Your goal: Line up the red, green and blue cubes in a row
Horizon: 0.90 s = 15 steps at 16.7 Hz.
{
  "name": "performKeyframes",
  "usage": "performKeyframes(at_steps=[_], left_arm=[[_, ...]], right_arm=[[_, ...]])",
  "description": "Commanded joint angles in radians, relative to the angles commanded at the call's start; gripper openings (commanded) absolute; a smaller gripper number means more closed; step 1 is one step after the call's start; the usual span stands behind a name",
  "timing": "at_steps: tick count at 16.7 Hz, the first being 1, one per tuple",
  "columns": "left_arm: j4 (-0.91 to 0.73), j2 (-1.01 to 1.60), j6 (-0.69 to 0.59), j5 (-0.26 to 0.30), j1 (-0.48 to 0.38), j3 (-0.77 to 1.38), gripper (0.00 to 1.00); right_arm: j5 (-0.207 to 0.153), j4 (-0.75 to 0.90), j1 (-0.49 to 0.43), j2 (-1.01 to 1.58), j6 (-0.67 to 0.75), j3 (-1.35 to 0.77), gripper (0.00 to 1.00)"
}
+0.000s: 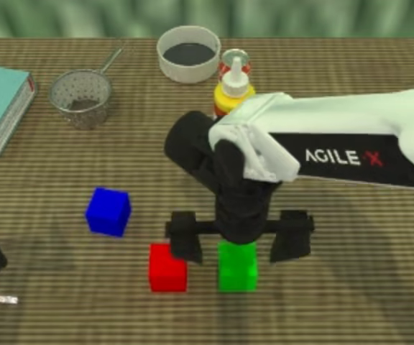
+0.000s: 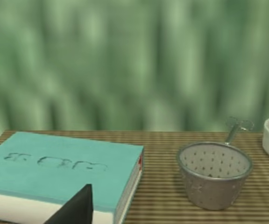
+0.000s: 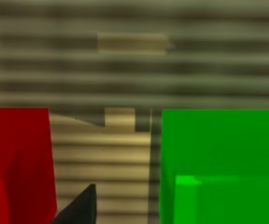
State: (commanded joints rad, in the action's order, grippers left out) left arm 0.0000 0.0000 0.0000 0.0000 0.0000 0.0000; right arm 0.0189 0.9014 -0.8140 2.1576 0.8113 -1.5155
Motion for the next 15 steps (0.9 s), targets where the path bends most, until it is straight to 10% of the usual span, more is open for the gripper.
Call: performKeyframes(at_steps=[15], left_arm=[[-0.033, 0.051, -0.005, 0.001, -0.013, 0.05, 1.0]], right_arm=[[0.011, 0.166, 0.026, -0.133, -0.025, -0.07, 1.0]])
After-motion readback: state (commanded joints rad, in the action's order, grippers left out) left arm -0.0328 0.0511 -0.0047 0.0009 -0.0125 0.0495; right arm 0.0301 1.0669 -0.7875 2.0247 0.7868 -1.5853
